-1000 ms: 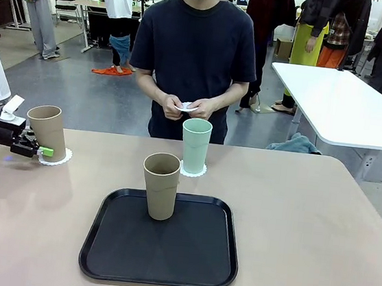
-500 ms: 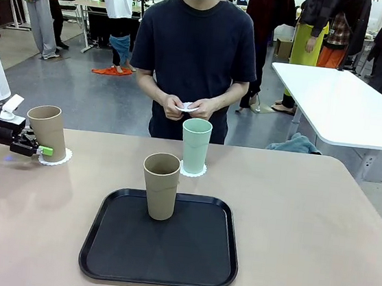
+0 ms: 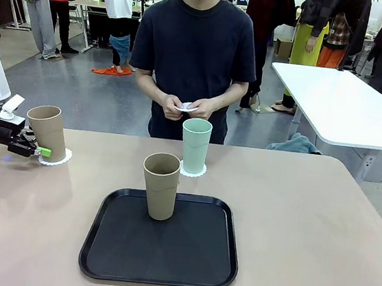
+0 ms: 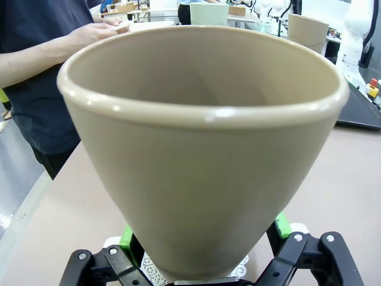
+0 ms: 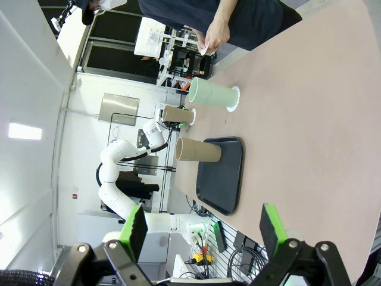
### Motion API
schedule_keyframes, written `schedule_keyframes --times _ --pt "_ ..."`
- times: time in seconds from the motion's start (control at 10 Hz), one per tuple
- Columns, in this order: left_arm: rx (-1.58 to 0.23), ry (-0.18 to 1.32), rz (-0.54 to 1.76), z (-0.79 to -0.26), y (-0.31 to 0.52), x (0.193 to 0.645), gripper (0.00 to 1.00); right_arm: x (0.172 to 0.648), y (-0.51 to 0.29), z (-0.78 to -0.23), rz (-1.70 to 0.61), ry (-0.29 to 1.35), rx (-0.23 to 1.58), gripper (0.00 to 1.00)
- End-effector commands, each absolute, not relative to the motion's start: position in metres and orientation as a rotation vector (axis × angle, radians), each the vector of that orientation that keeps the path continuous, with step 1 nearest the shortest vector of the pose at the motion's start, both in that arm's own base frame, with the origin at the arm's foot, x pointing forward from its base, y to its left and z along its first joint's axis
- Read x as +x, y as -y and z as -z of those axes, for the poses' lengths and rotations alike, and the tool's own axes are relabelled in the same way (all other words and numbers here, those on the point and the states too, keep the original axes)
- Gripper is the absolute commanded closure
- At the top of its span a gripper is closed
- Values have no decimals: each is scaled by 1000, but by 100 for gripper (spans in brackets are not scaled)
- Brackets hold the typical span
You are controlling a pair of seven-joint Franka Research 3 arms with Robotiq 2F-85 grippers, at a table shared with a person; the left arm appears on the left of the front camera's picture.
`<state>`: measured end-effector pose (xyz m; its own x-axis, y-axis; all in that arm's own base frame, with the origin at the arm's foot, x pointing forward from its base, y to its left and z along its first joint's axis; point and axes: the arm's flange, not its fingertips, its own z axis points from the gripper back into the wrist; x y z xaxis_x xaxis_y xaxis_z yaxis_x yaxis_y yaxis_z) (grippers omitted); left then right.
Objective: Place coasters on the table and set cups on them.
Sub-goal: Take one Reusable plastic cup from the Flat Tray and place it on a coaster set by the human.
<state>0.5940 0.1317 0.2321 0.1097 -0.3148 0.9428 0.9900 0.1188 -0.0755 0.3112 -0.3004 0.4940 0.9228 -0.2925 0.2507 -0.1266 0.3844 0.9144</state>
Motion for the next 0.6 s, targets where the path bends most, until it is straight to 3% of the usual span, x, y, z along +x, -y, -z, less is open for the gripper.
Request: schedule_keyframes --times 0.0,0.5 --pt "-925 893 1213 -237 -134 596 0 311 300 -493 107 410 1188 0" --pt "-834 808 1257 -236 -138 594 0 311 300 -493 107 410 1188 0"
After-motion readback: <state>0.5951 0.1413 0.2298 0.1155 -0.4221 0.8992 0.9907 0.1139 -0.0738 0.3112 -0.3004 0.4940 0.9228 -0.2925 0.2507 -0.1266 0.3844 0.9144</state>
